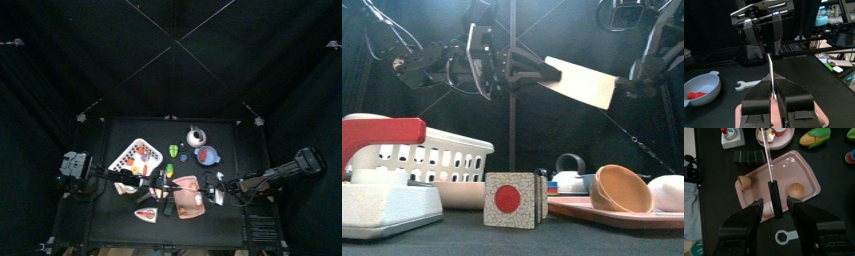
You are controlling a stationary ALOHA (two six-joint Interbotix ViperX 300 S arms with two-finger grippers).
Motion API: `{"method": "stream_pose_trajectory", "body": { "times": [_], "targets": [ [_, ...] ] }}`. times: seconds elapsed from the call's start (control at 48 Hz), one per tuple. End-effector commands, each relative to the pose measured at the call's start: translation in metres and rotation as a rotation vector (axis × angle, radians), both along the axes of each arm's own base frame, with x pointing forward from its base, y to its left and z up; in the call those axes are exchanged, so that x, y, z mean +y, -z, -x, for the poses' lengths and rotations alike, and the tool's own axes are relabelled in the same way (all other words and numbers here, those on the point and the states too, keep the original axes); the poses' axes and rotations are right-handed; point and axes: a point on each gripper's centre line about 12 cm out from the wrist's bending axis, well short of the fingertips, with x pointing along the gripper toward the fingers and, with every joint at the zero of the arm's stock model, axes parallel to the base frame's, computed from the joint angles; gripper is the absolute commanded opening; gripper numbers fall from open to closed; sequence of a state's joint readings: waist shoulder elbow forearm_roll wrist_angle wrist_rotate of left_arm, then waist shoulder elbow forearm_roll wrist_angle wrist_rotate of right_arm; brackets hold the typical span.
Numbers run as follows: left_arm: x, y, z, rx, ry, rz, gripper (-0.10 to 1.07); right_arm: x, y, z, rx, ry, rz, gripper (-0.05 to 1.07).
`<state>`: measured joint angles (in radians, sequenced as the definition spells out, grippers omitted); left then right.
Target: Regrab cleaver
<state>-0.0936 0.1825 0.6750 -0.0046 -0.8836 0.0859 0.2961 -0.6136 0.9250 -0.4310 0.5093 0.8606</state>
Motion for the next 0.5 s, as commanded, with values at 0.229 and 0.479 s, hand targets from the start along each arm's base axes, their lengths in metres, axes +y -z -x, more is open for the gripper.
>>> {"method": "stream_pose_trajectory", "body": {
  "times": [0.229,0.479],
  "targets": [
    [0.001,-0.011,-0.006,-0.042,-0.005,0.007,0.43,-0.002,-0.003,-0.001,-0.007,0.010,-0.005,0.56],
    [-0.004,0.000,-0.005,-0.014,0.006,0.011,0.43,-0.002,-0.012,0.005,0.023,0.042,-0.027,0.44]
  ]
}}
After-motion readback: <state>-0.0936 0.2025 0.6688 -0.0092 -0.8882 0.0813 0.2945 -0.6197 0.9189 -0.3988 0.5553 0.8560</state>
